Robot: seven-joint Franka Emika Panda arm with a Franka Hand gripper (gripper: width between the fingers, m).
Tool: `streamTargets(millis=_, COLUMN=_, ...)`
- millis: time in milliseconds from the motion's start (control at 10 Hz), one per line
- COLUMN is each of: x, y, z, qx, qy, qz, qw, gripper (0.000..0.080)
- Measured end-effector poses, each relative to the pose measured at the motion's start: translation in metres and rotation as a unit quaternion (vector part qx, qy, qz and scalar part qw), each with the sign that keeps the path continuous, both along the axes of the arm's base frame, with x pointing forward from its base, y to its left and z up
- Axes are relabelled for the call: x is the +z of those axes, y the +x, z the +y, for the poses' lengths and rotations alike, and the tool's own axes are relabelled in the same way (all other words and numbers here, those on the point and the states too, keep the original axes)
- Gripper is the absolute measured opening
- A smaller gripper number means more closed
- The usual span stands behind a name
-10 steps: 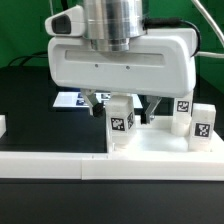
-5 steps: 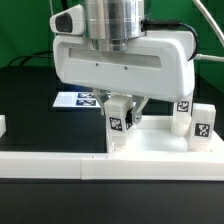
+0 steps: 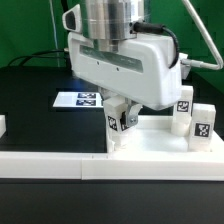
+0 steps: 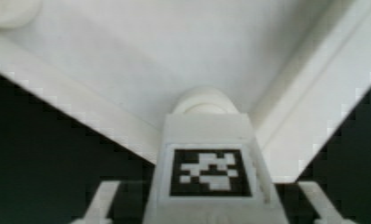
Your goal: Assemble square table
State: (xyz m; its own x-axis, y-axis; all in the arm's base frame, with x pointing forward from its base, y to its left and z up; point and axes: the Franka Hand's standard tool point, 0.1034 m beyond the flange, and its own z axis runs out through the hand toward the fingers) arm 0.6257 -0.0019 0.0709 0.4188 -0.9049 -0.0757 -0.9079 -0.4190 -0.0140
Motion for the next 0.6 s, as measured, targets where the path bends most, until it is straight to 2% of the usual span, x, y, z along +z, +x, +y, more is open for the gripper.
streamTargets(millis=100, x=0.0, y=0.0, z=0.002, qx=-0.061, qy=-0.007, qz=-0.004, qw=0.998, gripper=0.0287)
streamTargets(millis=300, x=-0.001, y=0.0, z=0.003, qx=-0.177, qy=-0.007, qz=-0.003, qw=0.984, gripper=0.0287)
streamTargets(millis=500, x=-0.001, y=0.001, z=0.011, qx=-0.295, qy=-0.007, qz=0.003, qw=0.956, gripper=0.0287)
streamTargets(millis=600, x=-0.002, y=0.003, z=0.017, qx=-0.364, qy=-0.004, qz=0.002, qw=0.931, gripper=0.0287)
